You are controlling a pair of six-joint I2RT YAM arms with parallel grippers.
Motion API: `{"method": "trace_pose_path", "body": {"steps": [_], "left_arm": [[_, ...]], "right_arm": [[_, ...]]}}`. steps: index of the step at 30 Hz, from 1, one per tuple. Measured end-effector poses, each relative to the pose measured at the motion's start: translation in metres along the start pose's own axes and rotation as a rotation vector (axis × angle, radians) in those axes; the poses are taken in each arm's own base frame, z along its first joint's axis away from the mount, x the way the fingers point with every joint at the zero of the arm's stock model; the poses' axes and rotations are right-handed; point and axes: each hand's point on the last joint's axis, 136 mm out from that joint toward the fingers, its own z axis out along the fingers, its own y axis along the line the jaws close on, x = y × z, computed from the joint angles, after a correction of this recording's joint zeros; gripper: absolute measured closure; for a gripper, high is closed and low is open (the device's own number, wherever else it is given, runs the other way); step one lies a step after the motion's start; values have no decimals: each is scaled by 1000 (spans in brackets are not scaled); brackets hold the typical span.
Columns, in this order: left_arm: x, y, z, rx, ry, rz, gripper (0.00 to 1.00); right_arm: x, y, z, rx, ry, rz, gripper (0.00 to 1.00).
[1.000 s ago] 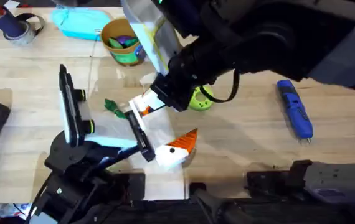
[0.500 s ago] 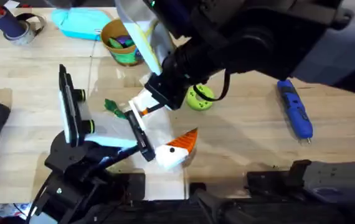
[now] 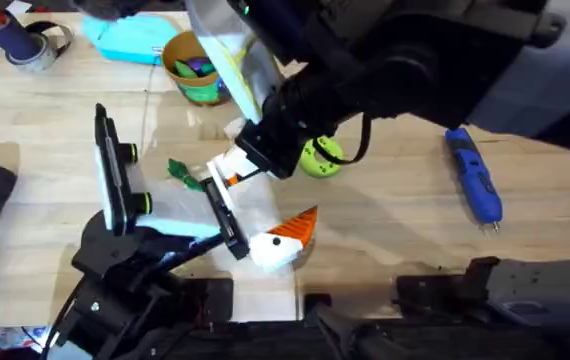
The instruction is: Pick up the gripper from the table and insert it into the empty holder that is missing its gripper. Then pick up a screw, insert it into the mounting hole, and use the screwdriver to tighten it. Finally, clean up the table by picking up the vegetable and placing it into the bucket.
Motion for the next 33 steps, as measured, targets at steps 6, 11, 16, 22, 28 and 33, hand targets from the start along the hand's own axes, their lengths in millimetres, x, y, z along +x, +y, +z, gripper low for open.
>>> {"method": "trace_pose_path", "body": {"steps": [6,11,16,22,28,33], "left_arm": [[0,0,0,0,0,-1,7],[0,0,0,0,0,-13,7],[0,0,0,0,0,-16,7],[0,0,0,0,0,-16,7],[0,0,0,0,0,-16,7],[0,0,0,0,0,-19,7]], "right_arm": [[0,0,1,0,3,1,995],[-1,0,6,-4,9,-3,995],[-2,1,6,-4,8,-4,995],[-2,1,7,-4,8,-3,995],[-1,-1,7,10,9,-5,995],[-1,-1,7,16,11,-7,995]]}}
